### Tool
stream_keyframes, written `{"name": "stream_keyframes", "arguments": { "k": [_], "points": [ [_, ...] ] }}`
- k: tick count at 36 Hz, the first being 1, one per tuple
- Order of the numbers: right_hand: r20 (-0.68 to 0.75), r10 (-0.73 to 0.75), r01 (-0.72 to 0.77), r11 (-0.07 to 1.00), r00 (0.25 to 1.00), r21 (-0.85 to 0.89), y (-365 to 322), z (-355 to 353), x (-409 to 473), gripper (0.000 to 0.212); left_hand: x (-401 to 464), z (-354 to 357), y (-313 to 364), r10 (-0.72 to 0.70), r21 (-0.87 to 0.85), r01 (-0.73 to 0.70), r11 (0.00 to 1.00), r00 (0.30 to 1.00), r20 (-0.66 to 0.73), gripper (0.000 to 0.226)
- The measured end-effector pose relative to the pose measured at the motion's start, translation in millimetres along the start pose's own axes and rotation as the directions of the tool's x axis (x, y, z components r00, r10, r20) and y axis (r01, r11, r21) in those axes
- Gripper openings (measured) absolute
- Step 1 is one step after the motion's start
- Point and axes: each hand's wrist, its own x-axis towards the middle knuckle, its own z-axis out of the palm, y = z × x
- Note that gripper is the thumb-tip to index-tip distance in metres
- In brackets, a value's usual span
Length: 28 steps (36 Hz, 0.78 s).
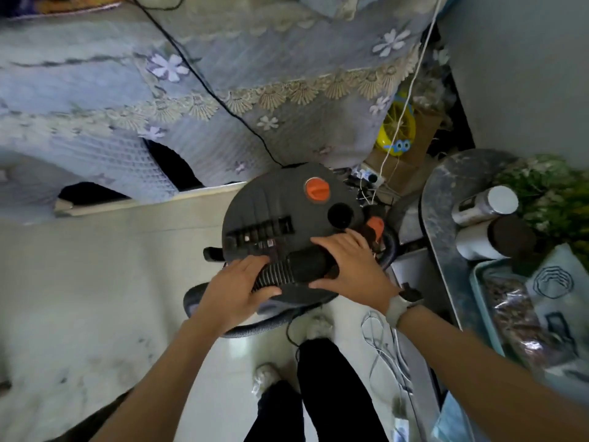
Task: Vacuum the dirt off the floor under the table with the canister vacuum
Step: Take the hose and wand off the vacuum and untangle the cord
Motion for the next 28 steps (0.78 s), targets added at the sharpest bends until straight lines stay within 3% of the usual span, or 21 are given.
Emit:
{"name": "stream_keyframes", "arguments": {
  "k": [3, 6, 8, 10, 13, 15, 16, 17, 18, 20, 23, 25, 28],
  "points": [
    [-0.018, -0.071, 0.068, 0.991, 0.997, -0.111, -8, 16, -10, 0.081, -34, 20, -4, -0.087, -0.118, 0.083, 0.990, 0.996, -0.034, 0.097],
    [-0.089, -0.021, 0.015, 0.998, 0.996, -0.067, -20, 25, -26, 0.085, -52, 28, -10, -0.094, -0.137, 0.082, 0.987, 0.992, -0.083, 0.092],
    [-0.147, 0.112, -0.102, 0.992, 0.983, 0.071, -32, 30, -37, 0.084, -60, 30, -13, -0.096, -0.149, 0.082, 0.986, 0.992, -0.087, 0.092],
    [-0.194, 0.376, -0.299, 0.893, 0.906, 0.335, -49, 32, -44, 0.077, -66, 31, -16, -0.111, -0.169, 0.095, 0.981, 0.990, -0.085, 0.092],
    [-0.098, 0.723, -0.465, 0.535, 0.684, 0.706, -68, 35, -42, 0.068, -78, 38, -18, -0.094, -0.197, 0.075, 0.977, 0.992, -0.089, 0.091],
    [0.057, 0.770, -0.363, 0.233, 0.636, 0.902, -77, 38, -33, 0.054, -88, 47, -15, -0.100, -0.212, 0.080, 0.974, 0.991, -0.085, 0.083],
    [0.157, 0.776, -0.284, 0.030, 0.611, 0.958, -83, 39, -27, 0.043, -93, 50, -13, -0.108, -0.219, 0.086, 0.972, 0.990, -0.086, 0.079],
    [0.244, 0.778, -0.211, -0.146, 0.579, 0.967, -90, 38, -21, 0.032, -96, 53, -11, -0.115, -0.228, 0.093, 0.969, 0.990, -0.084, 0.078],
    [0.294, 0.791, -0.160, -0.247, 0.536, 0.956, -97, 36, -16, 0.022, -99, 56, -9, -0.118, -0.239, 0.095, 0.966, 0.990, -0.083, 0.077],
    [0.313, 0.829, -0.137, -0.282, 0.464, 0.950, -107, 37, -11, 0.007, -105, 62, -8, -0.116, -0.266, 0.088, 0.960, 0.989, -0.090, 0.072],
    [0.291, 0.846, -0.099, -0.277, 0.446, 0.956, -118, 43, -17, 0.007, -112, 67, -11, -0.121, -0.271, 0.091, 0.958, 0.988, -0.097, 0.069],
    [0.264, 0.833, -0.095, -0.249, 0.487, 0.964, -122, 48, -28, 0.006, -118, 70, -14, -0.136, -0.285, 0.117, 0.951, 0.990, -0.045, 0.062],
    [0.190, 0.790, -0.131, -0.140, 0.583, 0.982, -126, 54, -44, 0.019, -126, 77, -15, -0.164, -0.341, 0.169, 0.925, 0.986, 0.043, 0.054]
  ]
}}
